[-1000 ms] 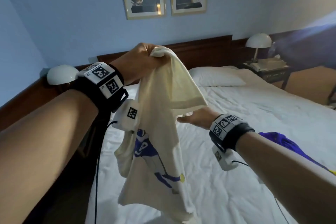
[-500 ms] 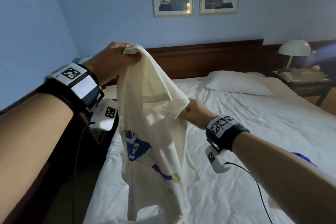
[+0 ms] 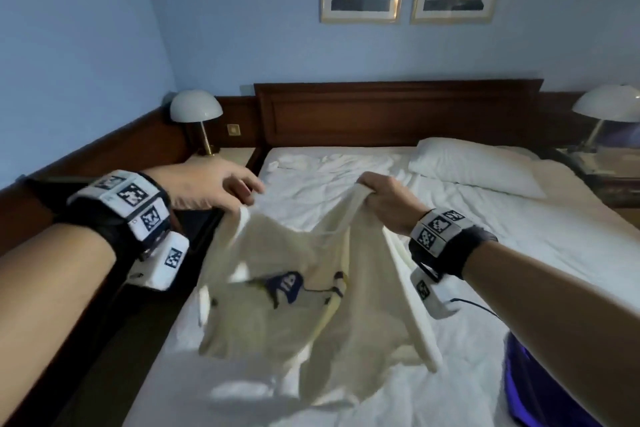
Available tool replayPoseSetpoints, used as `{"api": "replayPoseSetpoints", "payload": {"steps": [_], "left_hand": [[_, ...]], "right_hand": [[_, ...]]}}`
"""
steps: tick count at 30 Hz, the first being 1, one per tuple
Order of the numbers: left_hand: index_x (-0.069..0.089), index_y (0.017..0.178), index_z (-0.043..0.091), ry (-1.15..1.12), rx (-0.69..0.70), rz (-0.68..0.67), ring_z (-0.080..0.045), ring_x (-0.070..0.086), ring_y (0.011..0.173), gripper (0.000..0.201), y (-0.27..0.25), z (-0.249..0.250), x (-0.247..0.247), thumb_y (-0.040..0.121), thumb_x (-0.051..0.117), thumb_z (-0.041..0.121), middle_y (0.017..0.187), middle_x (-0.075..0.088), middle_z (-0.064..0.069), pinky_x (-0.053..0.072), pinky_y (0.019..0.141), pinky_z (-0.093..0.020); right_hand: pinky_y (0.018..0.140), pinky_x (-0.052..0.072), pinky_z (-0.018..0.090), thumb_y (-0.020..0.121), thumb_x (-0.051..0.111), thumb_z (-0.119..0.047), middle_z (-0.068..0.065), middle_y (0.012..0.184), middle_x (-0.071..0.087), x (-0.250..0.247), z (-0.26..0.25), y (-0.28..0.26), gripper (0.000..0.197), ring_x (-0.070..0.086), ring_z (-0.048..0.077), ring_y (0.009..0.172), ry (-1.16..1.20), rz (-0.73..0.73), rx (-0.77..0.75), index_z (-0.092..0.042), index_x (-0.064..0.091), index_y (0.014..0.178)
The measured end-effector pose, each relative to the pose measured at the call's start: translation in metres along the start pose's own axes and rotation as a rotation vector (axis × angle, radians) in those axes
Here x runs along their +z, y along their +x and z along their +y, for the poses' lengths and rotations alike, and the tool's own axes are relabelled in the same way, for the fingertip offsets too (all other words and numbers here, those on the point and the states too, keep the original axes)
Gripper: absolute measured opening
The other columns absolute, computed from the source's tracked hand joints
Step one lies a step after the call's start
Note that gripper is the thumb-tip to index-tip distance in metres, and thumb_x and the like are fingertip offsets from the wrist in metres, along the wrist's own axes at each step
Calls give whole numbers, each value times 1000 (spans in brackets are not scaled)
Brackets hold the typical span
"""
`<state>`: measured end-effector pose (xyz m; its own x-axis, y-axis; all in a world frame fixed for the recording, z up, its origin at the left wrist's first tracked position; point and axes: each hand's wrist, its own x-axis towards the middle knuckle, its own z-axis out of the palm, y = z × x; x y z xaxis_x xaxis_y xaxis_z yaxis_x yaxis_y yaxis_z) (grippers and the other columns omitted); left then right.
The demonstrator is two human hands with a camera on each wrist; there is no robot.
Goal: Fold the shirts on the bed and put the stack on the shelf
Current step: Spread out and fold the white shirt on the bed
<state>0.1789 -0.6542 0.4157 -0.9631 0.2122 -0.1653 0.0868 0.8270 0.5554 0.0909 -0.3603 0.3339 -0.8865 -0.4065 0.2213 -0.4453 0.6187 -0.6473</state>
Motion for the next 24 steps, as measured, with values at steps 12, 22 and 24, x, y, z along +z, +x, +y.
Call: {"api": "replayPoseSetpoints", "payload": {"steps": [12, 22, 24], "left_hand": [[57, 82, 22, -62, -129, 404, -27, 63, 83, 6, 94, 5, 156, 86, 56, 26, 82, 66, 0, 50, 70, -33], [44, 61, 5, -64, -60, 491, -35, 52, 67, 21, 108, -60, 115, 78, 44, 16, 60, 49, -9, 35, 57, -35], [54, 69, 1, -18, -51, 592, -37, 55, 71, 18, 109, -68, 95, 84, 46, 8, 68, 58, -12, 43, 60, -35]], "right_hand": [[64, 39, 30, 81, 59, -20, 2, 88, 66, 9, -30, 11, 4, 59, 29, 81, -530, -13, -236, -20, 62, 84], [78, 49, 35, 98, 55, -29, -2, 95, 62, -13, 48, -3, 14, 61, 23, 91, -769, -165, 0, -18, 62, 96], [79, 49, 36, 100, 51, -26, 1, 96, 64, -20, 73, -12, 16, 61, 24, 92, -781, -121, 106, -16, 63, 97]]}}
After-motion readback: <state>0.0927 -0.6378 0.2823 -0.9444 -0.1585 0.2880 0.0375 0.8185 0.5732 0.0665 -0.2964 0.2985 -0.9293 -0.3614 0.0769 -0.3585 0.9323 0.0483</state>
